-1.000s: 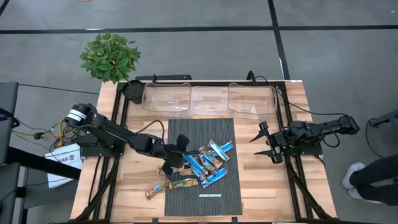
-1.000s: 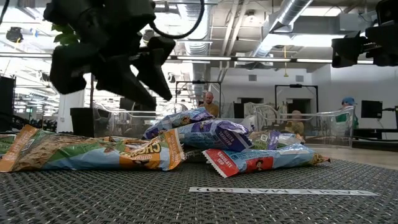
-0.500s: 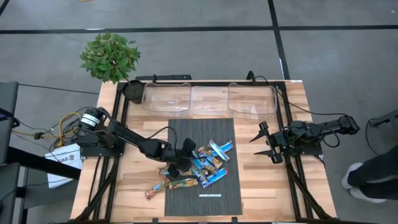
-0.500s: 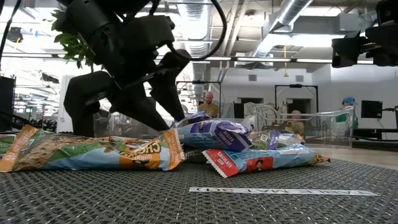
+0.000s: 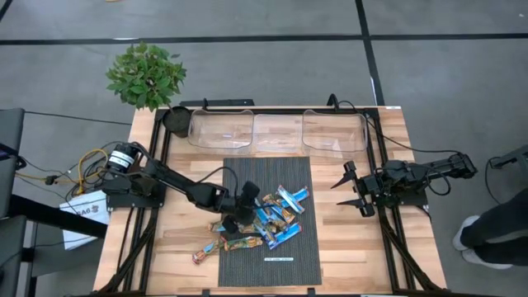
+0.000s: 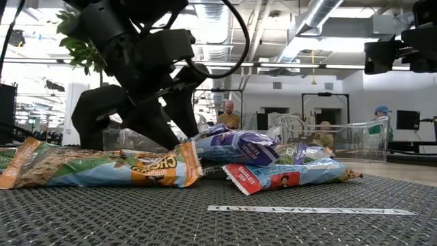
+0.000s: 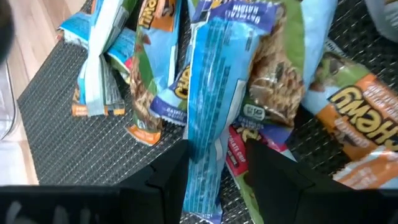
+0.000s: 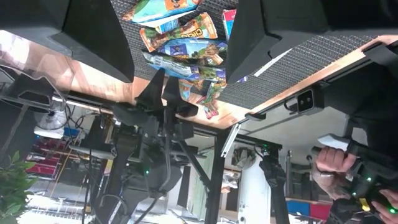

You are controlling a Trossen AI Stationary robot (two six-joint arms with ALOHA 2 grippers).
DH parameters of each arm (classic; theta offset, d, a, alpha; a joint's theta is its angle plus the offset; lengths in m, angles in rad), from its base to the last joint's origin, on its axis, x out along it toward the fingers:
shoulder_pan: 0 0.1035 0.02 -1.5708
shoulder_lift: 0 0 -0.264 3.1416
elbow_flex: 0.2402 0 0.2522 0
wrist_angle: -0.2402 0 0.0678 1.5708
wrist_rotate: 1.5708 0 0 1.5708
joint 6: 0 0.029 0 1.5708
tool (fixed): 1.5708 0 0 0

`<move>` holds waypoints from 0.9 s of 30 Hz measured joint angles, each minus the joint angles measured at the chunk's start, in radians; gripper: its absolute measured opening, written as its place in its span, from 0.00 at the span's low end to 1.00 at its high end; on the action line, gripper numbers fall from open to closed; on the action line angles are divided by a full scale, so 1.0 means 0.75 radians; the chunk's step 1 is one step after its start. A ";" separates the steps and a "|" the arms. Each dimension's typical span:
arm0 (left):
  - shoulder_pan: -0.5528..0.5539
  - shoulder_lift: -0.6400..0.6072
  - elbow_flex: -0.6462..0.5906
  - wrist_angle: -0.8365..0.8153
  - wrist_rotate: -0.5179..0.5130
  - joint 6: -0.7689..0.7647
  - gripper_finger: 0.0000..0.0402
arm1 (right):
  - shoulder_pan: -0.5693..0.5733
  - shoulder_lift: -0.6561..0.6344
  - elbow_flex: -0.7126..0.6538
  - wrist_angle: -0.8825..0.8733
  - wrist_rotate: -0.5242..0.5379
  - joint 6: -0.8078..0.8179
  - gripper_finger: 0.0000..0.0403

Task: Pick and place Granola Bars by type
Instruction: Put the blue granola bar into the white bin

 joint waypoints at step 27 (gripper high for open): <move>0.041 0.128 0.016 0.204 -0.028 0.061 0.38 | 0.000 0.000 -0.001 0.001 0.000 0.000 0.62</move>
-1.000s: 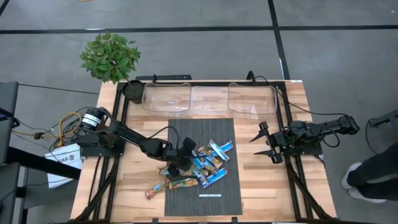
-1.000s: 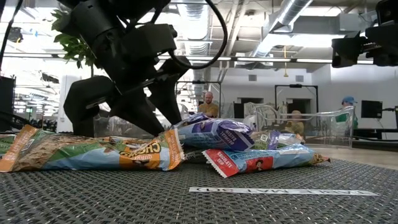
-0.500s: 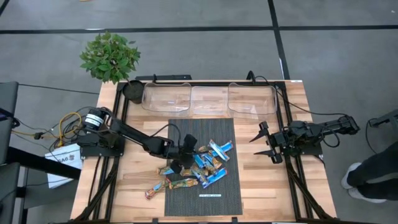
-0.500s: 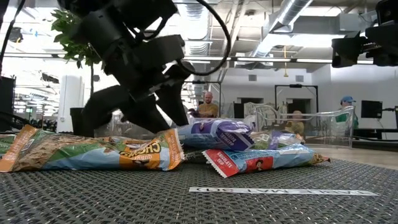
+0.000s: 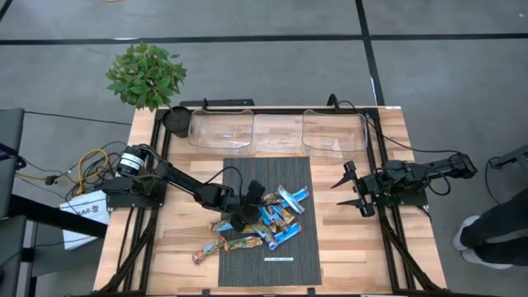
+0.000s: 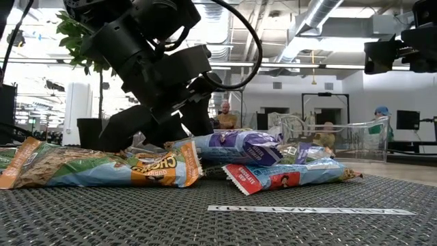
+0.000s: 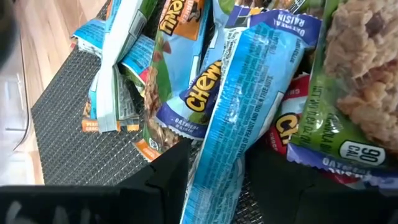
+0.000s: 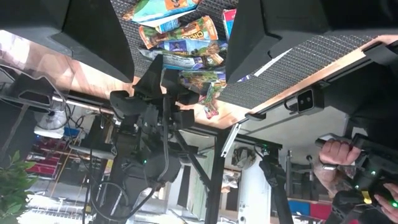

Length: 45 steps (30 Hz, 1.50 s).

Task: Pick and place Granola Bars by type
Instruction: Put the blue granola bar into the white bin

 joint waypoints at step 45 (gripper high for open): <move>0.163 -0.303 0.002 0.460 -0.048 -0.147 0.08 | 0.000 0.000 0.000 -0.001 0.000 0.000 0.62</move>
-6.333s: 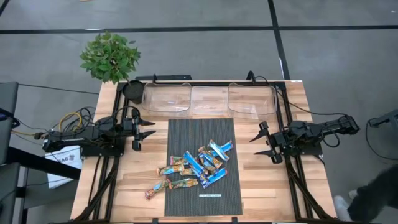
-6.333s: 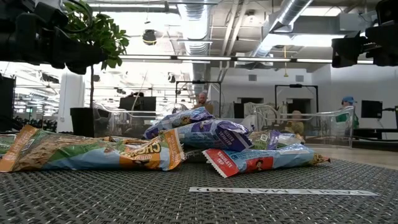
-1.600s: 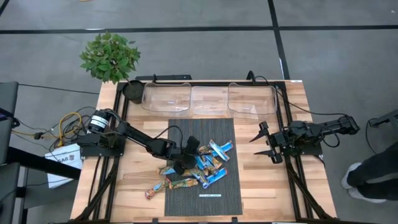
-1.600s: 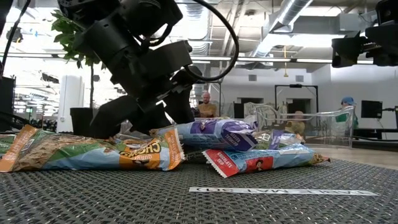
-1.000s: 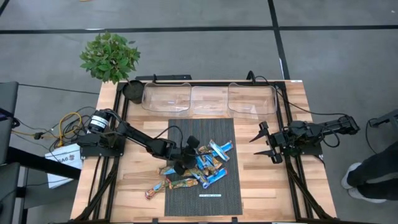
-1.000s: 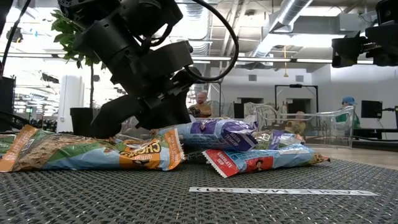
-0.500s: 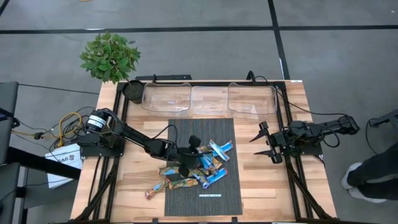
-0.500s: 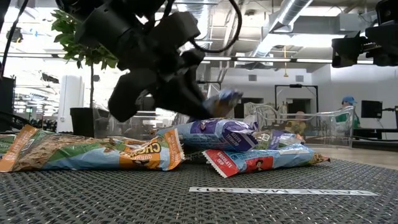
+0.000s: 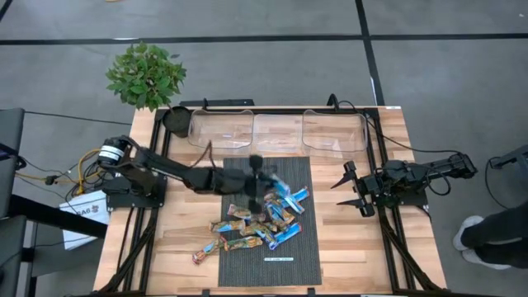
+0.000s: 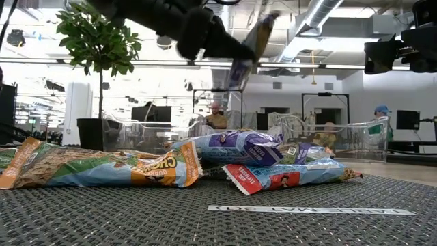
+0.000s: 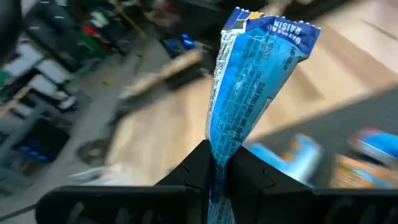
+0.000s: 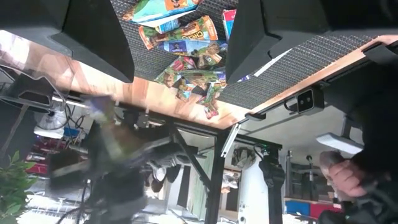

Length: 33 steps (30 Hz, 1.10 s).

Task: Pick and place Granola Bars by type
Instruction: Put the blue granola bar into the white bin

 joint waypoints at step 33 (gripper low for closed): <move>0.583 -0.091 -0.049 -0.014 0.013 -0.942 0.07 | 0.000 0.000 0.001 0.000 0.000 0.000 0.62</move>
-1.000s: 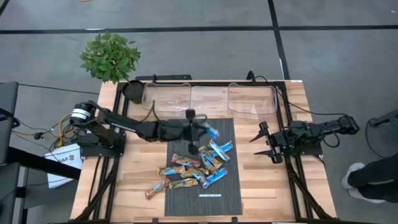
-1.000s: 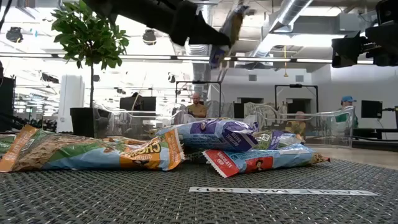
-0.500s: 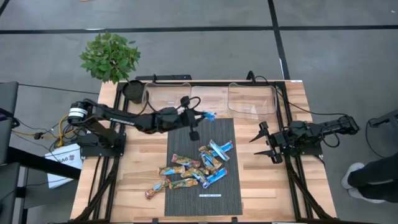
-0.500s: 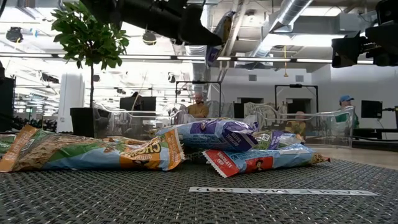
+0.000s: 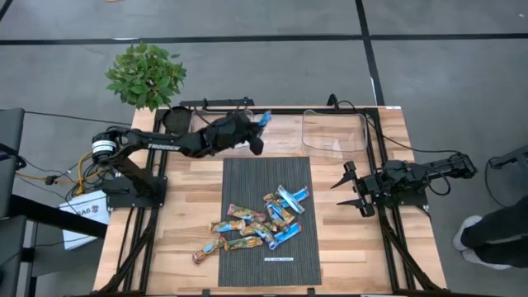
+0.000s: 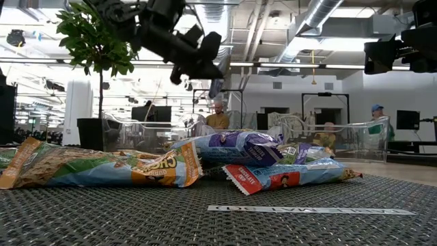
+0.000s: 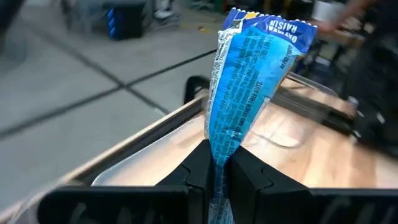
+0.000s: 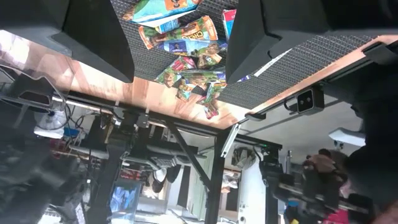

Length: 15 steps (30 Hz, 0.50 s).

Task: Pick and place Granola Bars by type
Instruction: Put the blue granola bar into the white bin

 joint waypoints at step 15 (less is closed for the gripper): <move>0.127 0.247 0.178 0.000 0.117 -0.458 0.07 | 0.000 0.000 0.000 0.001 -0.001 0.000 0.62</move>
